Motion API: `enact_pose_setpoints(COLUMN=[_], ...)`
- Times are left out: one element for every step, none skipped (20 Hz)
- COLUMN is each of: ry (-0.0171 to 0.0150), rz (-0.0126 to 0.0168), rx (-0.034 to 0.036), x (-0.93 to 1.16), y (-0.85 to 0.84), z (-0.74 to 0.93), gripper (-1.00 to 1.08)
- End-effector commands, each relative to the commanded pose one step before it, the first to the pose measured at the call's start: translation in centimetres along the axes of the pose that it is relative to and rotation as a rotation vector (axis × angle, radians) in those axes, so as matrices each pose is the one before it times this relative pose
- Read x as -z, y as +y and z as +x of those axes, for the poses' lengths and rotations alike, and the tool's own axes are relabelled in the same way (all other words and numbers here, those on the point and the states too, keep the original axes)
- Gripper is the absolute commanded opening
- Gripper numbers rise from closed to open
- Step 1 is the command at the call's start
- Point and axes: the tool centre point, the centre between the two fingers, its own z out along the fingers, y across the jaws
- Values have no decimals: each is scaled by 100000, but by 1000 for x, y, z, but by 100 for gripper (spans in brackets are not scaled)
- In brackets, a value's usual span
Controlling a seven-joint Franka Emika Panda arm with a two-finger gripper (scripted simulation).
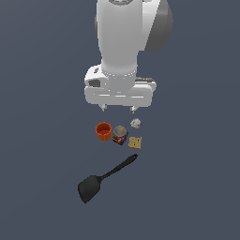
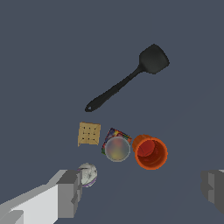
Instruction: Pick up a designated object from a clutter of objects.
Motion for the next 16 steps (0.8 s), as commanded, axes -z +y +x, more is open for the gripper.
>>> enact_pose_setpoints(ry=[-36,7,6,4,3,1,0,0,0,1,3,8,13,20,28,37], rz=[432,209,221,230,237,242,244,244,240,233,223,204,180,156,134,112], rx=[-3201,-1607,-1760,-1912,-2070,-2232,-2392,-2555,-2717,-2879,-3041,-3123,-3123,-3123,-3121,-3117], x=[-658,-324,-360,-397,-437,-479,-523,-568,-616,-666,-718,-753,-769,-784,-799,-813], y=[47,13,12,9,5,1,-5,-11,-18,-26,-35,-44,-51,-57,-63,-68], z=[682,344,373,401,430,457,484,509,533,554,574,577,564,550,536,521], gripper=[100,100,100,100,100,100,100,100,100,100,100,100,100,100,100,100])
